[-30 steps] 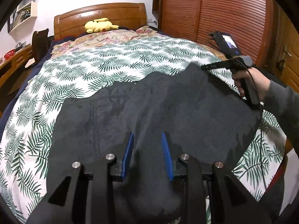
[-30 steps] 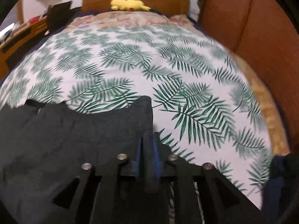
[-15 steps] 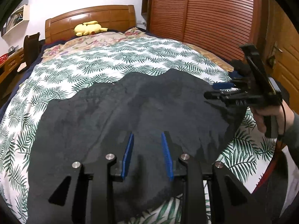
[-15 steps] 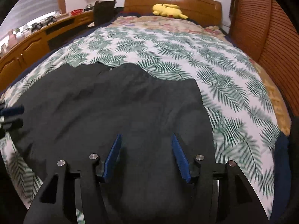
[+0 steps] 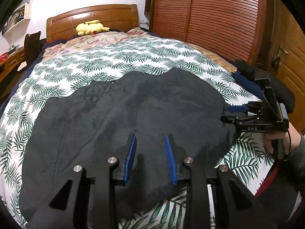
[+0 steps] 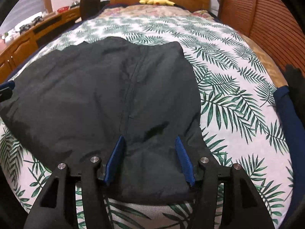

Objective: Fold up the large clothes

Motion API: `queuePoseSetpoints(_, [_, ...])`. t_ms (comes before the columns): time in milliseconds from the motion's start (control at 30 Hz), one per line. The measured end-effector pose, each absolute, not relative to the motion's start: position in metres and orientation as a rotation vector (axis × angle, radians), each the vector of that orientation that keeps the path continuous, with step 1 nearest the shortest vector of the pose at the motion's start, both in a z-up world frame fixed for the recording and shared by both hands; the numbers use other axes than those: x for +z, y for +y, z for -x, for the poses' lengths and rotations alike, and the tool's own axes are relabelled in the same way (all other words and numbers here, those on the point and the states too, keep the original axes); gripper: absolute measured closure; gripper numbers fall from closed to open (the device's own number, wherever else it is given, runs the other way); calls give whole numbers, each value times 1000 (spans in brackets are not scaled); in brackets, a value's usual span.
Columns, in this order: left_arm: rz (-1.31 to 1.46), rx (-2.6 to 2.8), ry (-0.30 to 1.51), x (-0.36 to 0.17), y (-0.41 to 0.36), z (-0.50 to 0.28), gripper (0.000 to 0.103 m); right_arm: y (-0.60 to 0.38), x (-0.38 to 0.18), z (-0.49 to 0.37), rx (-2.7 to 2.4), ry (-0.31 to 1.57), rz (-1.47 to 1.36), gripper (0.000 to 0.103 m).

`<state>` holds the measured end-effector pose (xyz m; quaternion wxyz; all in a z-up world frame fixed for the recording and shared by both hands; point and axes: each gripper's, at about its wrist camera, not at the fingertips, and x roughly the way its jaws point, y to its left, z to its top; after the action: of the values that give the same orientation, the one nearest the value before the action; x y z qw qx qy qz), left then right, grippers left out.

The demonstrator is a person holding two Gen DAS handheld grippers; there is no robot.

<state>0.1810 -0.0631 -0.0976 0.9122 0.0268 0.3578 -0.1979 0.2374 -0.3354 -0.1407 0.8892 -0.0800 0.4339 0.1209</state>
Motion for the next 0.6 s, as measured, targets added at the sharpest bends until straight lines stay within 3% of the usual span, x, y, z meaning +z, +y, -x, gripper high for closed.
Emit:
queuePoseSetpoints(233, [-78,-430,739,-101,-75,-179,74,-336,-140,-231,227,870,168,35])
queuePoseSetpoints(600, [-153,-444,781,-119,-100,-181,74,-356,-127,-226,159,821,192,34])
